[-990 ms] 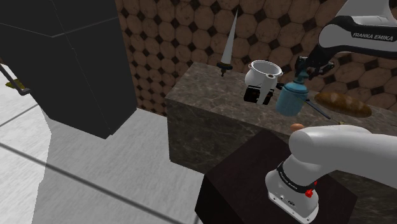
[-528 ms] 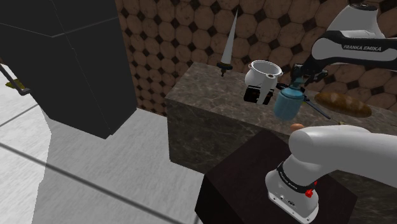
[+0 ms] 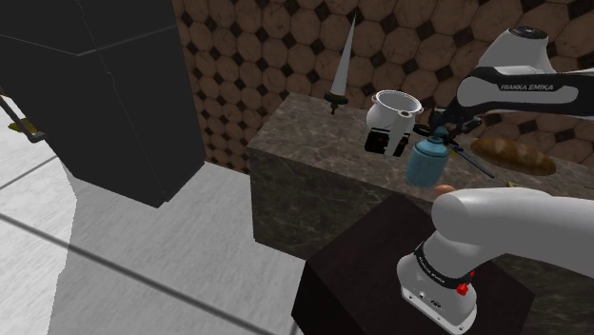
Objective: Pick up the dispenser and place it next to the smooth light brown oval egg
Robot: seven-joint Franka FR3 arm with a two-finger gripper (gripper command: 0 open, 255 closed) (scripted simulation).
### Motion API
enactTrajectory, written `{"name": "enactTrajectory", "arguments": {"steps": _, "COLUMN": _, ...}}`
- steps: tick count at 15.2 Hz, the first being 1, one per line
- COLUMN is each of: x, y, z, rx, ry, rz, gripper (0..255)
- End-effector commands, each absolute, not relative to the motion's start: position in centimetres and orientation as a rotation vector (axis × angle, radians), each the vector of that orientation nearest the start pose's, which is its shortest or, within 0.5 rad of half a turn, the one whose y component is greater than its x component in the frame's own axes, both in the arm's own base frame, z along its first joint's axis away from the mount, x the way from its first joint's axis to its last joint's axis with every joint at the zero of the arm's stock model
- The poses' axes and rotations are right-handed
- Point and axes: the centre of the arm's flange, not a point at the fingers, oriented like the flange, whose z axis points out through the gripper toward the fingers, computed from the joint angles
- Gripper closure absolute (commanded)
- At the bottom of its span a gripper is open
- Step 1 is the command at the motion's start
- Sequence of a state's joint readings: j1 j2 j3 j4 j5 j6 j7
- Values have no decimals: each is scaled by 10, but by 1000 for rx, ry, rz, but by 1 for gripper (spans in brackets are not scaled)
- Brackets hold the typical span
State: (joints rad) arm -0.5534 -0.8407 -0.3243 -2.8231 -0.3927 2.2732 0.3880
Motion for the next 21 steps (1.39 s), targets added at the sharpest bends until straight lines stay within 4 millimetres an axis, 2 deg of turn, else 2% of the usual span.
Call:
{"name": "enactTrajectory", "arguments": {"steps": 1, "x": 206, "y": -251, "z": 426, "rx": -2875, "ry": 1536, "rz": -429, "gripper": 255}}
{"name": "enactTrajectory", "arguments": {"steps": 6, "x": 206, "y": -251, "z": 402, "rx": -2875, "ry": 1536, "rz": -429, "gripper": 255}}
{"name": "enactTrajectory", "arguments": {"steps": 13, "x": 206, "y": -251, "z": 402, "rx": -2875, "ry": 1536, "rz": -429, "gripper": 255}}
{"name": "enactTrajectory", "arguments": {"steps": 14, "x": 206, "y": -251, "z": 402, "rx": -2875, "ry": 1536, "rz": -429, "gripper": 0}}
{"name": "enactTrajectory", "arguments": {"steps": 19, "x": 206, "y": -251, "z": 402, "rx": -2875, "ry": 1536, "rz": -429, "gripper": 0}}
{"name": "enactTrajectory", "arguments": {"steps": 21, "x": 202, "y": -244, "z": 428, "rx": -2875, "ry": 1536, "rz": -429, "gripper": 0}}
